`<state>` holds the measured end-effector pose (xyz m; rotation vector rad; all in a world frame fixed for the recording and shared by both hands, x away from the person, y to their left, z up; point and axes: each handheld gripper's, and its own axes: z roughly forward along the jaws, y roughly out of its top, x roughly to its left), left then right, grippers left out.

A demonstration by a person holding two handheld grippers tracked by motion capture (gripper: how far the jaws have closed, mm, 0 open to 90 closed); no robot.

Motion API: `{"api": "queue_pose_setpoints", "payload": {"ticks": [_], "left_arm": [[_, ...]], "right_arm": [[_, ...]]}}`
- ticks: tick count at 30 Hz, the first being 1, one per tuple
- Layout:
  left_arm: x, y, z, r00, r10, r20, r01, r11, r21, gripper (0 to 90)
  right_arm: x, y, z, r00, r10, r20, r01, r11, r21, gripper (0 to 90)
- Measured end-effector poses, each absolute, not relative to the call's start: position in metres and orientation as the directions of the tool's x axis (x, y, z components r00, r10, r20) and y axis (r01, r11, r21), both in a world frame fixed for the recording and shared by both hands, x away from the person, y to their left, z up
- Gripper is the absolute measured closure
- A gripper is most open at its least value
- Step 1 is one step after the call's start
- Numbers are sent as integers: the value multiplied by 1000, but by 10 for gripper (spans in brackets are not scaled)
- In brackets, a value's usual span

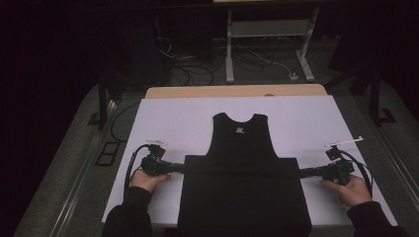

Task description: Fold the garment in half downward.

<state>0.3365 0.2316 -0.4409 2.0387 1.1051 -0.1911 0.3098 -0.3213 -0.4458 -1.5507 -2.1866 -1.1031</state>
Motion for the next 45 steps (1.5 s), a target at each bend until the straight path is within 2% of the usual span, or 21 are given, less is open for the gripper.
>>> {"api": "queue_pose_setpoints", "payload": {"ticks": [9, 10, 12, 14, 19, 23, 30, 31, 36, 38, 42, 45], "left_arm": [[336, 230, -441, 619, 643, -451, 755, -329, 567, 839], [336, 230, -440, 621, 643, -450, 753, -329, 569, 787], [336, 231, -439, 624, 636, -453, 748, -321, 580, 764], [336, 231, -437, 630, 628, -457, 742, -312, 594, 690], [332, 227, -432, 652, 651, -387, 703, -330, 630, 486], [332, 226, -428, 649, 641, -409, 706, -308, 638, 400], [337, 223, -421, 686, 612, -394, 681, -347, 645, 213], [338, 223, -420, 688, 609, -395, 679, -348, 646, 161], [343, 225, -415, 691, 598, -407, 675, -331, 660, 37], [345, 225, -415, 690, 600, -405, 677, -337, 654, 0], [349, 224, -411, 696, 601, -392, 668, -343, 661, 0], [355, 223, -409, 699, 607, -378, 662, -349, 663, 0]], "right_arm": [[310, -320, -446, -412, 711, 570, 886, 167, 432, 834], [309, -320, -445, -414, 708, 572, 883, 161, 440, 824], [309, -320, -445, -414, 707, 574, 882, 155, 444, 815], [308, -321, -443, -410, 714, 567, 878, 141, 458, 794], [306, -323, -439, -418, 716, 560, 860, 113, 497, 679], [304, -323, -436, -442, 718, 537, 833, 106, 543, 564], [303, -325, -428, -462, 722, 516, 791, 72, 607, 408], [304, -324, -426, -461, 725, 512, 787, 67, 613, 373], [305, -325, -419, -456, 757, 468, 758, 54, 650, 216], [307, -325, -416, -452, 768, 453, 751, 54, 658, 147], [311, -323, -414, -454, 785, 423, 738, 65, 672, 0], [315, -324, -410, -471, 781, 411, 720, 71, 690, 0]]}}
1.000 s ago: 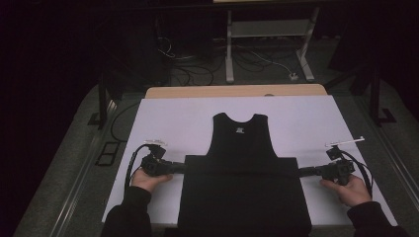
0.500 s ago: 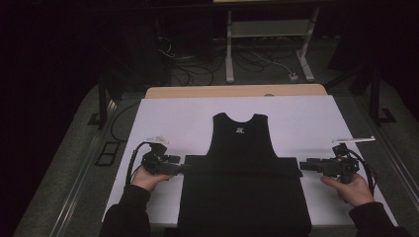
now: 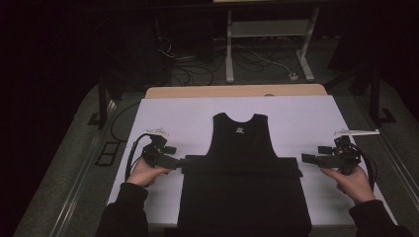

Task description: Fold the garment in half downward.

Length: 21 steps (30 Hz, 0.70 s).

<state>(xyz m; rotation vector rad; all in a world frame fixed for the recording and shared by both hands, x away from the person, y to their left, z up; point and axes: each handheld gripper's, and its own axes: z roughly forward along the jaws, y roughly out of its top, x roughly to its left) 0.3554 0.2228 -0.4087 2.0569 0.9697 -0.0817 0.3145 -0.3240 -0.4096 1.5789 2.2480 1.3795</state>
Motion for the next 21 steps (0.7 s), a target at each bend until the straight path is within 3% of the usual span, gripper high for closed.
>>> {"api": "queue_pose_setpoints", "payload": {"ticks": [21], "left_arm": [[375, 219, -390, 706, 632, -319, 628, -351, 695, 0]], "right_arm": [[342, -316, -385, -529, 766, 366, 690, 136, 711, 0]]}}
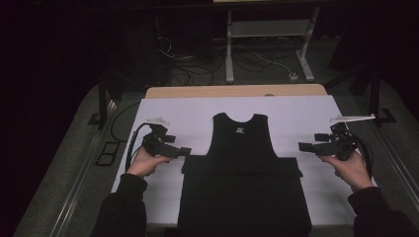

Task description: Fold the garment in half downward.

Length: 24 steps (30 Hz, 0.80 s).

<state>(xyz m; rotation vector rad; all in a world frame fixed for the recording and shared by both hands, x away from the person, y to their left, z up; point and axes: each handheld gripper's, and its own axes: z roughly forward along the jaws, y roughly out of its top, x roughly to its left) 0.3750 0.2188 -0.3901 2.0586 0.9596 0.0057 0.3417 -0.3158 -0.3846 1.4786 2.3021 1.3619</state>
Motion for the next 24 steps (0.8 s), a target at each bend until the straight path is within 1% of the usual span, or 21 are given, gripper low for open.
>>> {"api": "queue_pose_setpoints", "payload": {"ticks": [4, 11, 24], "left_arm": [[379, 218, -386, 713, 626, -316, 617, -344, 708, 0], [388, 219, -382, 711, 627, -318, 620, -347, 703, 0], [404, 217, -372, 722, 620, -306, 610, -364, 704, 0]], "right_arm": [[346, -314, -377, -534, 770, 349, 681, 147, 717, 0], [354, -312, -365, -542, 772, 332, 677, 167, 717, 0], [371, -307, -358, -546, 775, 318, 676, 183, 714, 0]]}}
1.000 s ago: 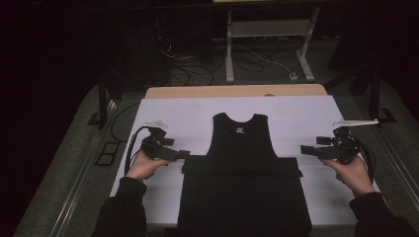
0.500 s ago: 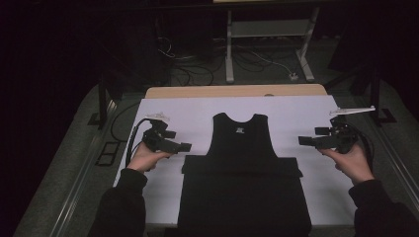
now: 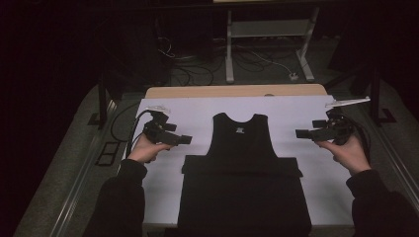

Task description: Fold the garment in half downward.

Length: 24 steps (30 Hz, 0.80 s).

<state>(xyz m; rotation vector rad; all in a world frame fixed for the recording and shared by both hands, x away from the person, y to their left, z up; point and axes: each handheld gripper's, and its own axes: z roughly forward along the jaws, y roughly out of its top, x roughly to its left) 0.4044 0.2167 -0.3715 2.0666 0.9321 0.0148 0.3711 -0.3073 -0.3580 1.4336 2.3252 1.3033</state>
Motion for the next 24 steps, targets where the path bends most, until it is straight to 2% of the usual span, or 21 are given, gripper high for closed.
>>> {"api": "queue_pose_setpoints", "payload": {"ticks": [24], "left_arm": [[437, 202, -363, 728, 624, -284, 611, -401, 683, 0]], "right_arm": [[407, -289, -349, -561, 768, 310, 688, 224, 690, 0]]}}
